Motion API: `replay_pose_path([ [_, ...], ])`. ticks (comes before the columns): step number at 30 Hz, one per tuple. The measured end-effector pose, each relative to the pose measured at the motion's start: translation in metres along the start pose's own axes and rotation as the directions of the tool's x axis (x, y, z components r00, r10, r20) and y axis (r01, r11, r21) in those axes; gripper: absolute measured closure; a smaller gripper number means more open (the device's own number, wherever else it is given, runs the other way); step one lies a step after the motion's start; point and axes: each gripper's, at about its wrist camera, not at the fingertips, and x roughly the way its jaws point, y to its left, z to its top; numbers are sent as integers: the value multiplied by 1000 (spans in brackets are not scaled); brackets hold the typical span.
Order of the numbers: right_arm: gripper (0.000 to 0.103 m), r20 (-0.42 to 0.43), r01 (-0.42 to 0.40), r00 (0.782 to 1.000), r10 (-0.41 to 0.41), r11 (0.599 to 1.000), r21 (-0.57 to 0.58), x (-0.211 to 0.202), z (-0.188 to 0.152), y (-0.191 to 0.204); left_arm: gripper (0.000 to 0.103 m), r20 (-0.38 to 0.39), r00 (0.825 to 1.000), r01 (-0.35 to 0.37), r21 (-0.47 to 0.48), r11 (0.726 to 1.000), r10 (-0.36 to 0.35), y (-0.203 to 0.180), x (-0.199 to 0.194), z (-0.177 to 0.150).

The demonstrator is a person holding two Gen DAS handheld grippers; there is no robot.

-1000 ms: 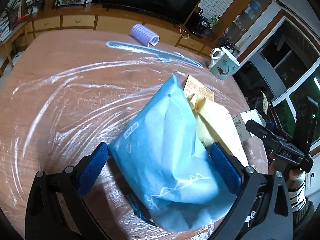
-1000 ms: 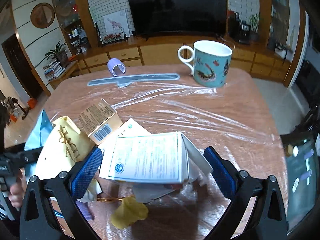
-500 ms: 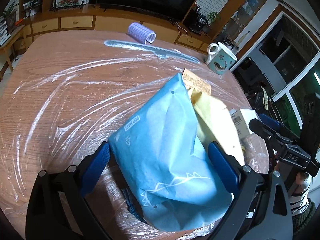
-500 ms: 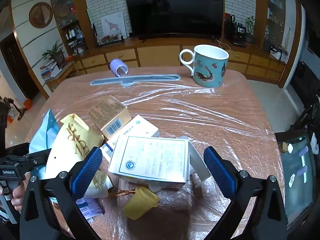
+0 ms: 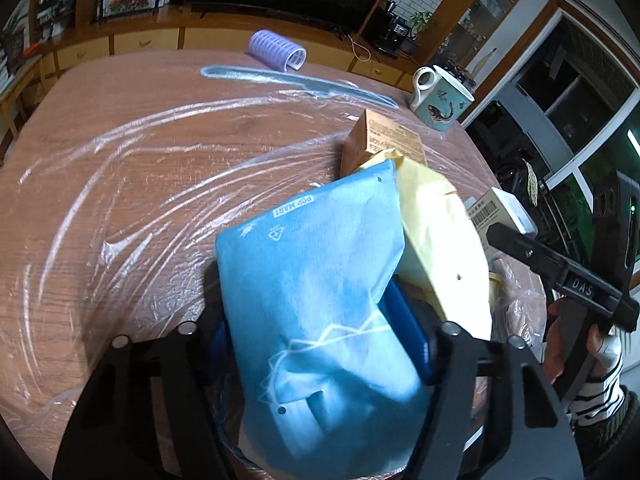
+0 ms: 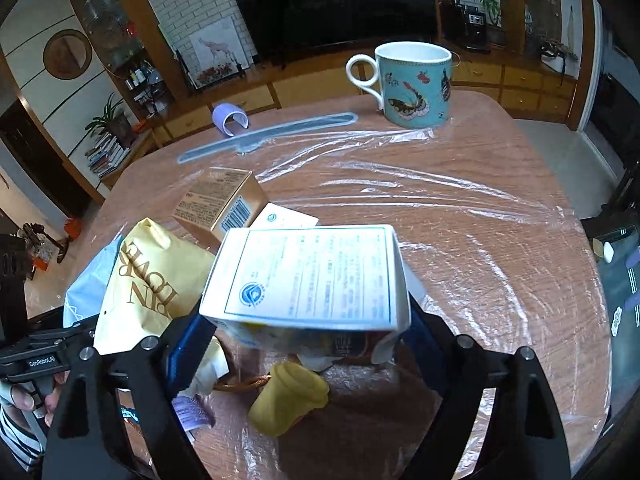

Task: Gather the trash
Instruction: 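Grasp the white Naproxen medicine box with the right tool, then carry the blue bag in the left tool and the box in the right tool over the black bin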

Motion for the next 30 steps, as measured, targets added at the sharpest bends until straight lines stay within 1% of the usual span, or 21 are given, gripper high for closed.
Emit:
replay_pose_path([
  [1, 19, 10, -1, 1000, 1, 1000, 0, -3, 0, 0, 40, 4, 1000, -3, 6, 1000, 3, -1, -1, 0],
  [5, 20, 35, 1, 999, -1, 1000, -5, -15, 5, -1, 43, 12, 1000, -8, 16, 1000, 8, 0, -6, 2],
  [9, 22, 30, -16, 999, 17, 1000, -1, -16, 9, -5, 46, 21, 1000, -7, 3, 1000, 7, 2, -9, 4],
  [12, 22, 40, -26, 999, 26, 1000, 8, -21, 11, -7, 48, 50, 999, -2, -20, 1000, 3, 5, -17, 7],
  [18, 23, 84, -94, 992, 95, 995, -15, -40, 10, -5, 48, 102, 995, 0, -51, 999, 5, 10, -35, 7],
  [21, 23, 106, -164, 981, 165, 986, -18, -56, 7, -6, 48, 121, 993, 14, -72, 997, -5, 14, -44, 6],
  [22, 23, 111, -175, 978, 176, 984, -18, -60, 5, -6, 48, 126, 992, 15, -75, 997, -5, 14, -46, 5],
  [25, 23, 125, -182, 975, 186, 982, -44, -74, 1, -3, 49, 140, 990, 9, -70, 998, 1, 11, -54, 3],
  [30, 23, 130, -206, 969, 212, 977, -61, -91, -8, 2, 49, 154, 988, 17, -54, 998, -8, 0, -68, -5],
])
